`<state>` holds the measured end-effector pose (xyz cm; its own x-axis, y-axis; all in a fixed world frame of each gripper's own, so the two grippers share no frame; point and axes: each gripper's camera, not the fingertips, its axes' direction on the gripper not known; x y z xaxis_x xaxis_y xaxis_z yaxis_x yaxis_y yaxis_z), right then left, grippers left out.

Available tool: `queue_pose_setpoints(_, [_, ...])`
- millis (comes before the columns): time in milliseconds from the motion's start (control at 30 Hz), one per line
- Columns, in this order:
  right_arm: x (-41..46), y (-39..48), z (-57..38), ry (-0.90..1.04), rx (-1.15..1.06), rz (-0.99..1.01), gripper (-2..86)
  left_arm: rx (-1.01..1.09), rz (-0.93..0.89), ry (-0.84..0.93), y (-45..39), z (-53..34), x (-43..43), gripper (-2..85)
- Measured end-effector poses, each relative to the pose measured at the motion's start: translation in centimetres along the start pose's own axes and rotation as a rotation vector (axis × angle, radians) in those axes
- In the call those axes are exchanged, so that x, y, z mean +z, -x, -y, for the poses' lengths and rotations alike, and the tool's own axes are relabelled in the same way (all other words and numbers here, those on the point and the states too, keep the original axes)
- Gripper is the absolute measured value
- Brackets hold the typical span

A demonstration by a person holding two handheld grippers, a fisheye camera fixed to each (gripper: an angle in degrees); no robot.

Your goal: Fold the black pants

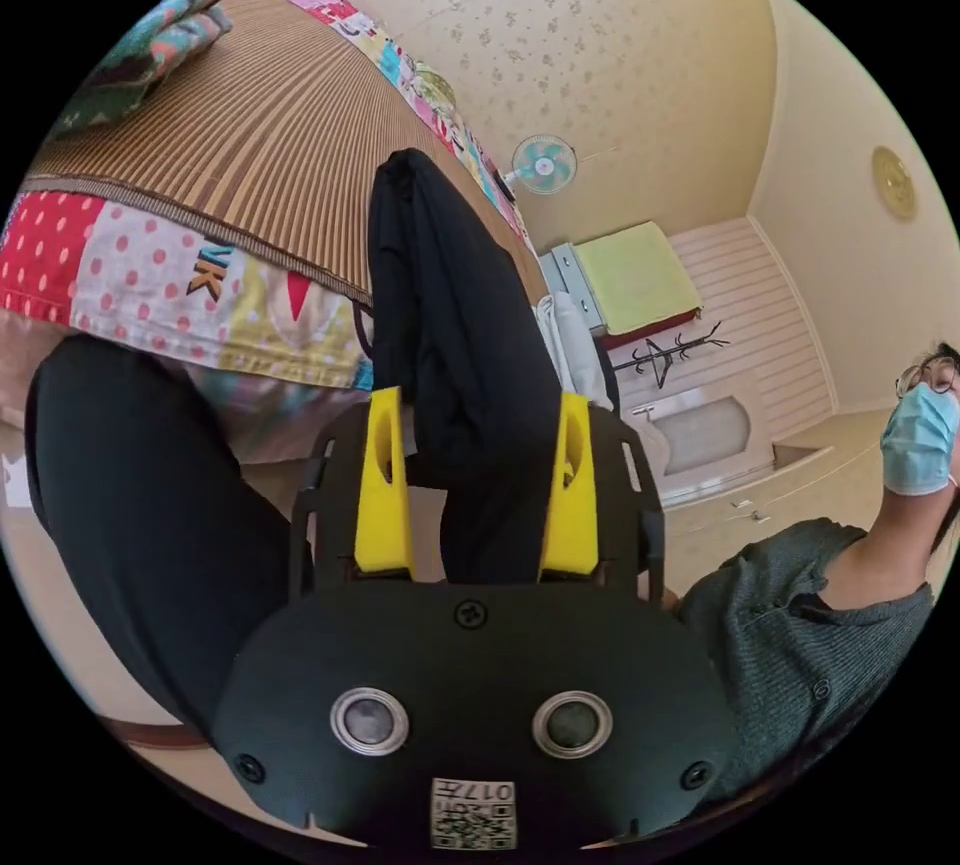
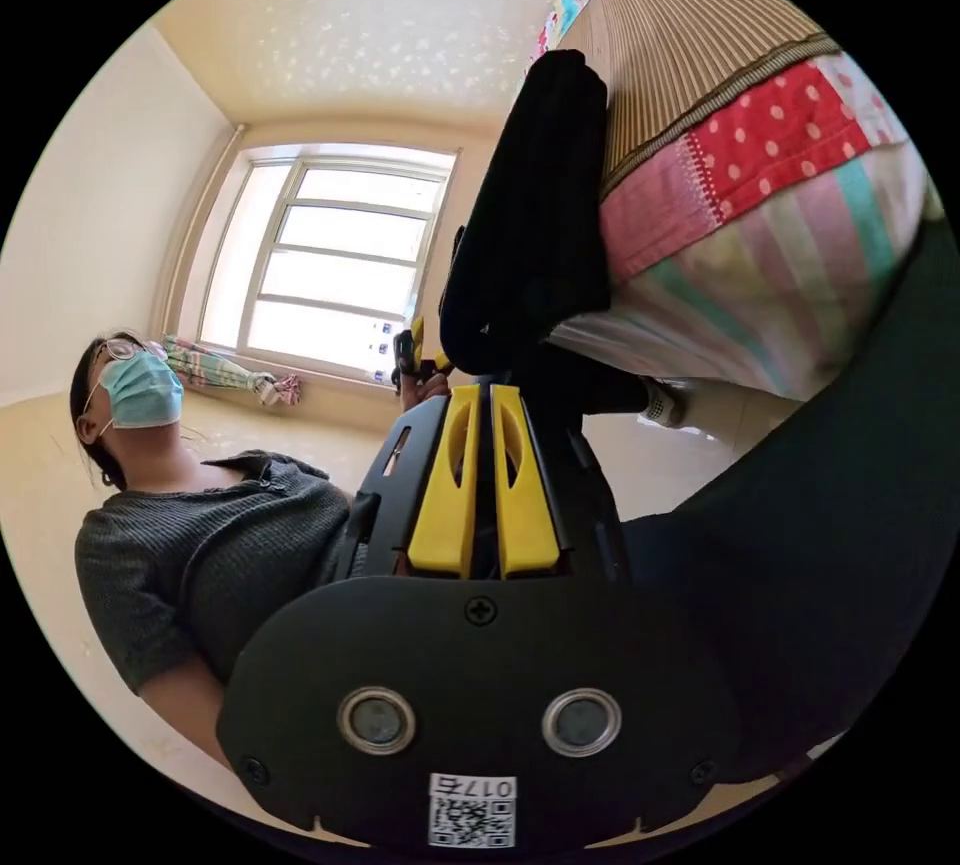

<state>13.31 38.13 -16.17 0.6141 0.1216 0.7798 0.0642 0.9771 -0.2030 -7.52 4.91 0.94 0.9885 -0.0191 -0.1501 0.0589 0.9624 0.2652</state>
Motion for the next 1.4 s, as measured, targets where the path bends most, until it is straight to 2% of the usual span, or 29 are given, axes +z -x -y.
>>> queue_pose_setpoints(67, [0.3, 1.9, 2.8, 0.021, -0.032, -0.075, 9.5, 0.022, 0.063, 0.025, 0.4, 2.9, 1.2, 24.1])
queue_pose_setpoints(100, [0.3, 2.2, 3.3, 0.018, -0.032, -0.081, 11.1, 0.021, 0.054, 0.094, 0.8, 4.8, 2.6, 24.3])
queue_pose_setpoints(200, [0.9, 2.0, 5.1, 0.036, 0.014, -0.033, 18.2, -0.134, -0.115, 0.339, 3.2, 7.0, 7.7, 25.4])
queue_pose_setpoints(267, [1.4, 0.7, 4.9, 0.044, 0.064, 0.021, 25.5, -0.196, -0.158, 0.338, 4.4, 6.8, 8.6, 24.7])
queue_pose_setpoints(333, [1.8, -0.3, 4.0, 0.047, 0.093, 0.051, 28.0, -0.281, -0.288, 0.303, 6.1, 5.6, 8.7, 18.7])
queue_pose_setpoints(467, [2.8, -1.1, 2.0, 0.082, 0.139, 0.124, 31.6, -0.315, -0.381, 0.24, 6.2, 3.4, 7.9, 13.5])
queue_pose_setpoints(600, [3.3, -0.9, 1.4, 0.101, 0.116, 0.161, 33.3, -0.349, -0.559, 0.228, 3.5, 1.8, 8.8, 11.1])
queue_pose_setpoints(667, [2.8, -0.6, 2.1, 0.051, 0.073, 0.202, 34.7, -0.318, -0.542, 0.255, 1.5, 1.8, 9.2, 10.9])
queue_pose_setpoints(733, [1.9, -0.2, 3.2, -0.02, -0.009, 0.279, 35.3, -0.226, -0.434, 0.316, -1.6, 2.2, 9.5, 10.7])
queue_pose_setpoints(867, [0.8, 0.0, 5.8, -0.107, -0.127, 0.51, 32.5, -0.148, -0.362, 0.282, -4.2, 2.4, 9.0, 10.6])
queue_pose_setpoints(967, [-0.5, 1.0, 6.2, -0.178, -0.201, 0.548, 29.2, -0.106, -0.364, 0.241, -5.4, 3.3, 8.3, 10.3])
queue_pose_setpoints(1167, [-6.5, 4.2, 7.9, -0.299, -0.476, 0.647, 24.4, 0.158, -0.258, 0.201, -13.9, 5.8, 9.5, 10.0])
queue_pose_setpoints(1267, [-11.5, 8.4, 8.9, -0.33, -0.69, 0.589, 22.8, 0.333, -0.263, 0.188, -19.6, 7.3, 11.1, 10.6])
queue_pose_setpoints(1400, [-19.4, 14.8, 10.1, -0.399, -0.888, 0.423, 21.7, 0.549, -0.418, 0.125, -26.1, 8.9, 11.7, 12.2])
